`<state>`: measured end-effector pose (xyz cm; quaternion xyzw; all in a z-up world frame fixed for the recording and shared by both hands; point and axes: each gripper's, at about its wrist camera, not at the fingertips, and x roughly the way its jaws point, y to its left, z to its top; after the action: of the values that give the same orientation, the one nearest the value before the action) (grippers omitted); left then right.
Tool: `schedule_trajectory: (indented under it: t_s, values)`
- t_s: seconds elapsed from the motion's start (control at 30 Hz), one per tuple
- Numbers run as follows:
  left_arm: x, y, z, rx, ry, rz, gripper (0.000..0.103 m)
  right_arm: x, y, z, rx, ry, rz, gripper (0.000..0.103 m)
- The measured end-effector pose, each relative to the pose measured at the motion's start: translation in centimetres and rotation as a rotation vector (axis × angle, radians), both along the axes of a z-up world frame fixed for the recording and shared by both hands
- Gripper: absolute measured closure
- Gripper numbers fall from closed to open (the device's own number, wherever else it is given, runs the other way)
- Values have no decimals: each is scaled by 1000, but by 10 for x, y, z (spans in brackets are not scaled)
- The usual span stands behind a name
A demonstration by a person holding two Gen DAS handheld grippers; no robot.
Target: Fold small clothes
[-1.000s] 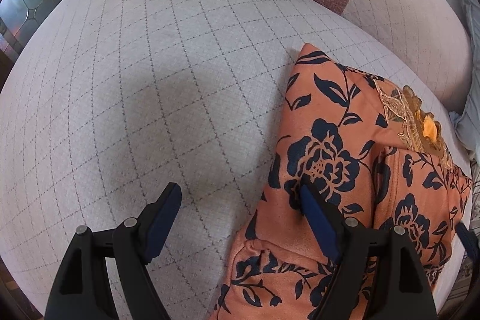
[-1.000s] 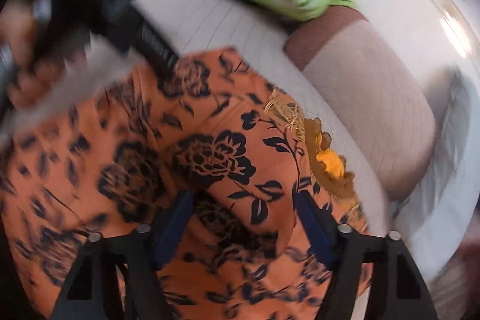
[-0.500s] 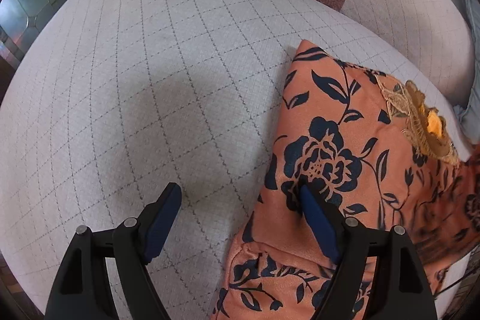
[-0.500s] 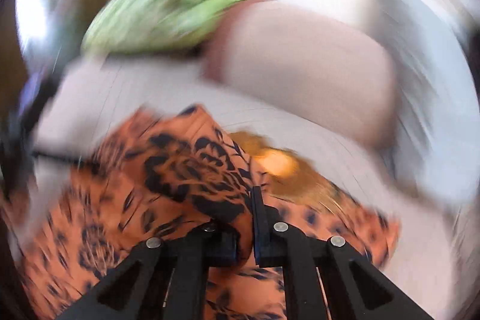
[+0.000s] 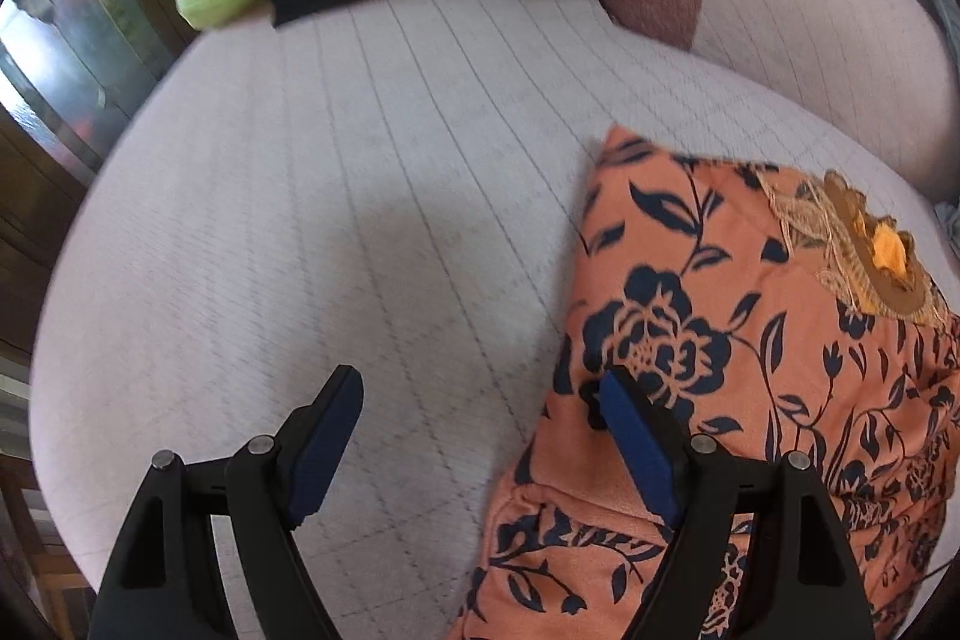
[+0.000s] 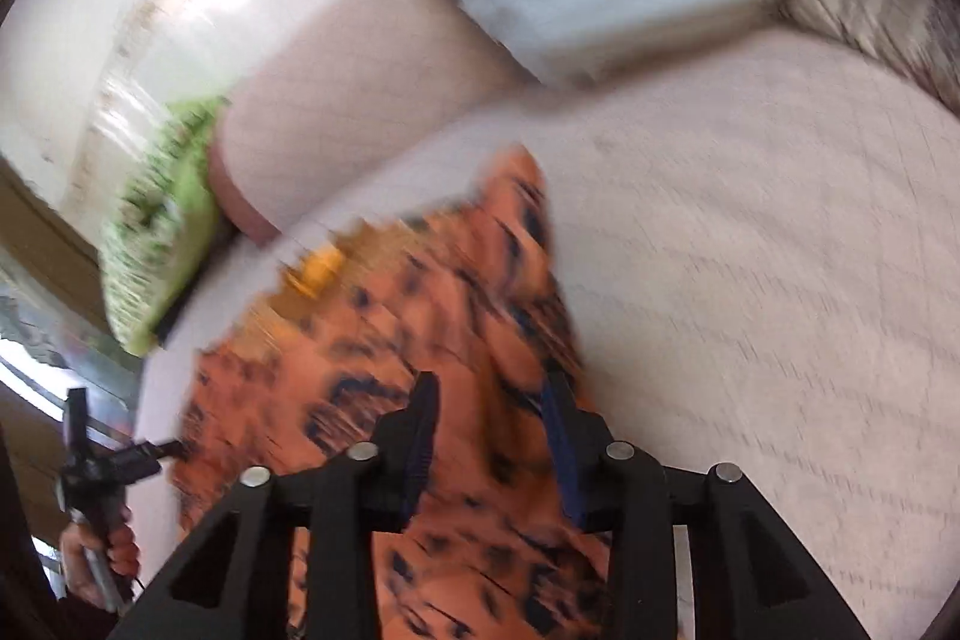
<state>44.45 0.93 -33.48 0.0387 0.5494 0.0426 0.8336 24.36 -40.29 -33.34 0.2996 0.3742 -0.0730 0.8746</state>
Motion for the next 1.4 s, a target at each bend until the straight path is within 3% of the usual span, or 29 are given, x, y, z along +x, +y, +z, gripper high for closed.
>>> schedule_trajectory:
  t_s: [0.03,0.13,0.37,0.47,0.5,0.6,0.63,0.7,0.77,0.8,0.97,1.07,1.3,1.4]
  values:
    - [-1,-3,3,6,-15,-3,21,3,3,10,-30,-46,2,30]
    - [-2,-10,2,15,-26,-20,21,29,18,20,-82,-79,95,30]
    - [2,-11,-10,47,8,-29,21,95,110,30,-405,11,576,31]
    - [1,-4,-4,33,-13,-7,21,104,137,27,-511,33,661,31]
    - [1,-3,-3,30,-18,-6,21,104,142,24,-531,58,669,32]
    - [1,-3,-3,32,-14,-15,21,131,156,-21,-695,262,630,46]
    - [1,-2,-3,27,-12,-18,21,134,152,-30,-701,298,616,46]
    - [1,1,-1,18,-19,-14,21,124,129,-16,-540,208,545,50]
    - [1,4,2,8,-26,-7,21,95,95,12,-391,55,442,49]
    - [2,5,3,0,-27,-2,21,85,83,19,-367,19,404,48]
    - [-3,-4,9,-14,-44,-26,21,39,5,19,-121,-18,235,49]
    - [-9,-19,14,-9,-64,-61,21,33,-14,11,33,-58,189,50]
    - [-11,-46,13,13,-64,-124,21,49,-19,-20,84,4,168,52]
    - [-9,-52,7,24,-50,-136,21,64,-5,-38,64,60,194,64]
